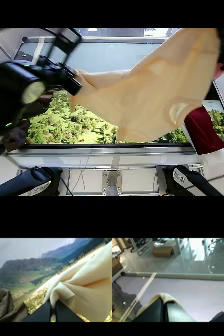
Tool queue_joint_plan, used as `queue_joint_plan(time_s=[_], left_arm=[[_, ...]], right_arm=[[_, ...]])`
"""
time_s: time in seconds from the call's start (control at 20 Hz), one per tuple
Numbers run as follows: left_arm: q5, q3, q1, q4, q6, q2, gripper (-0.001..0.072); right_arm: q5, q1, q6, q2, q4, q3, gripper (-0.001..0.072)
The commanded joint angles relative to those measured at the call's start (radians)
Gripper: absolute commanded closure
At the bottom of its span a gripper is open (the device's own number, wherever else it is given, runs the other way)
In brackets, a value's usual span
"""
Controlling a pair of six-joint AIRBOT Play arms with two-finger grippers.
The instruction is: Fold the shirts.
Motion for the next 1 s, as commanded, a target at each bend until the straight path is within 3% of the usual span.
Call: queue_joint_plan(time_s=[0.0,0.1,0.25,0.45,0.5,0.55,0.6,0.65,0.8,0.9,0.95], left_arm=[[-0.038,-0.031,0.052,-0.018,0.048,-0.228,0.07],[-0.03,-0.044,0.154,0.037,0.03,-0.37,0.07],[0.118,-0.044,0.32,0.193,-0.133,-0.521,0.07],[0.296,-0.043,0.446,0.169,-0.211,-0.558,0.0699],[0.299,-0.036,0.452,0.169,-0.236,-0.558,0.0656],[0.294,-0.022,0.454,0.17,-0.26,-0.558,0.0378],[0.289,0.0,0.454,0.17,-0.269,-0.557,0.0106],[0.287,0.029,0.452,0.172,-0.27,-0.55,0.0069],[0.316,0.111,0.451,0.233,-0.27,-0.467,0.0074],[0.377,0.114,0.465,0.291,-0.268,-0.344,0.0077],[0.394,0.113,0.489,0.286,-0.268,-0.277,0.0077]], right_arm=[[-0.134,0.14,-0.007,-0.286,-0.084,0.008,0.0685],[-0.261,0.208,-0.007,-0.436,-0.092,0.008,0.0685],[-0.441,0.285,-0.007,-0.601,-0.091,0.008,0.0685],[-0.593,0.349,-0.007,-0.715,-0.09,0.008,0.0682],[-0.608,0.358,-0.001,-0.724,-0.089,0.008,0.0673],[-0.617,0.362,0.006,-0.727,-0.089,0.008,0.0561],[-0.617,0.362,0.008,-0.725,-0.077,0.008,0.0372],[-0.608,0.354,0.008,-0.717,-0.058,0.008,0.0324],[-0.495,0.303,0.012,-0.644,-0.056,0.008,0.0326],[-0.329,0.237,0.039,-0.557,-0.135,0.008,0.0328],[-0.223,0.196,0.106,-0.509,-0.225,0.008,0.0329]])
